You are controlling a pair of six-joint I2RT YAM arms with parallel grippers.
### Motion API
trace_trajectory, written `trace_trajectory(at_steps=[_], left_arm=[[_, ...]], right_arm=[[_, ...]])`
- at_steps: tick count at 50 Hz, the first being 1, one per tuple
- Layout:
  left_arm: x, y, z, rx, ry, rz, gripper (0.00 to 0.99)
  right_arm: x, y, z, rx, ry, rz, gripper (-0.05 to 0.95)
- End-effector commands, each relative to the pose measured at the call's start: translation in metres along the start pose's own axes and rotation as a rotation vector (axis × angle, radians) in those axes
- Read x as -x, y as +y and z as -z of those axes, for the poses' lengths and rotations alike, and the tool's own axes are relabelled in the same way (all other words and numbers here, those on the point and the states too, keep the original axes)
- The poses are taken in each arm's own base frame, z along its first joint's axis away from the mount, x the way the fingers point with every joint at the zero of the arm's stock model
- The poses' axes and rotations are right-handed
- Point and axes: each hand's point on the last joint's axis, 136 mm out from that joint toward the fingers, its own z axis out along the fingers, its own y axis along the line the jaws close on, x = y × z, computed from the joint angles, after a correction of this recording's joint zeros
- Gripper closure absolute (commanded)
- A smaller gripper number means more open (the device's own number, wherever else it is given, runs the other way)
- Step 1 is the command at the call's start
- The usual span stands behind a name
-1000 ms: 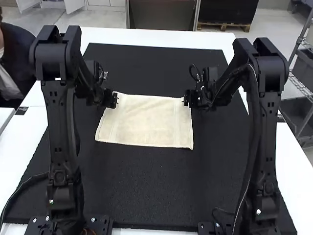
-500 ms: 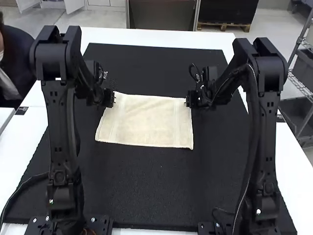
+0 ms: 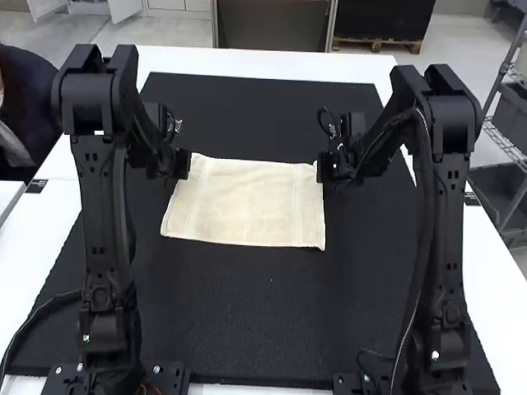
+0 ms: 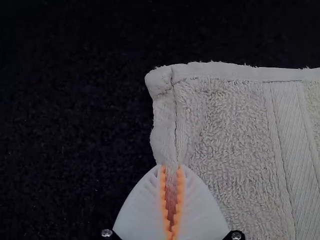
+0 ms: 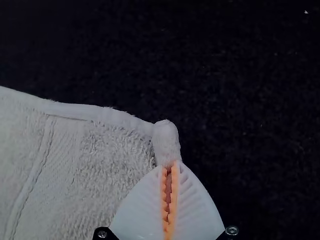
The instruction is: Fold the towel.
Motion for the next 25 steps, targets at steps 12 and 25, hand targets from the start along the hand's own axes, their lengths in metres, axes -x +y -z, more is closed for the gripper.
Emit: trace_trajectory(at_steps=[12, 25], left_arm=[[0.025, -0.009, 0.030, -0.025, -0.042, 0.015, 0.975], [0.017, -0.016, 0.050, -0.038, -0.031, 0.020, 0.975]], right_arm=[[0.000, 0.027, 0.023, 0.129, 0.009, -0.023, 0.92], [0.011, 0.037, 0.050, 0.167, -0.019, -0.054, 0.92]])
